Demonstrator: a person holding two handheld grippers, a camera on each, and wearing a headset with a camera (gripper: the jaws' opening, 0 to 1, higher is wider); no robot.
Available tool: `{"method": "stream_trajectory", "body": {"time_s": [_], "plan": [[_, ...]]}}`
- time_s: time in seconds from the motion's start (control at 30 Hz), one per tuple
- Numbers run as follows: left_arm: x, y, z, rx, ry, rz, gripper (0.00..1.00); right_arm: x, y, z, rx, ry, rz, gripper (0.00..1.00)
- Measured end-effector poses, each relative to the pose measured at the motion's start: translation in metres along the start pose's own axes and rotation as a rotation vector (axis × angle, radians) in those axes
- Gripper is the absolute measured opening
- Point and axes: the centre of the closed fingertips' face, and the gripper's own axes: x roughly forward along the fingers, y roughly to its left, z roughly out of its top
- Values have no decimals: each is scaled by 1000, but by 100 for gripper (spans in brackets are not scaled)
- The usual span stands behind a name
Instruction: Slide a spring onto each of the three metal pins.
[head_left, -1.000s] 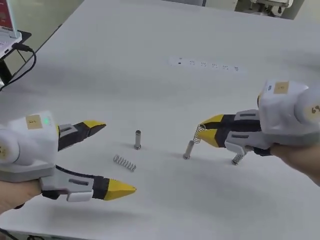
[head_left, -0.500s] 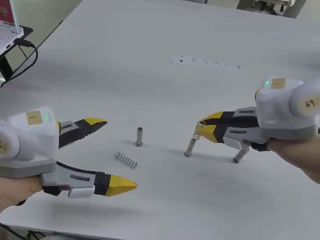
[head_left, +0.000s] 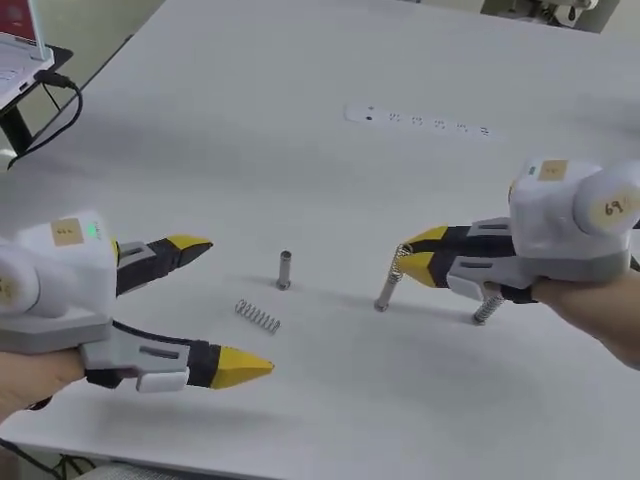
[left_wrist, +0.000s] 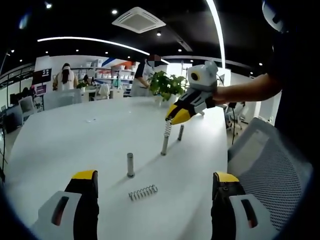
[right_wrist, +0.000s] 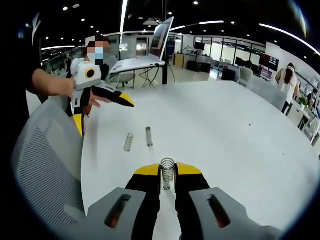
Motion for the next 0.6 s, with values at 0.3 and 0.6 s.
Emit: {"method": "stream_trajectory", "body": {"time_s": [0.3, 0.6], "plan": [[-1, 0, -2, -2, 3, 2, 92, 2, -2, -5, 31, -8, 4, 7], [-3, 1, -2, -5, 5, 7, 91, 7, 0, -11, 34, 8, 12, 7]]}}
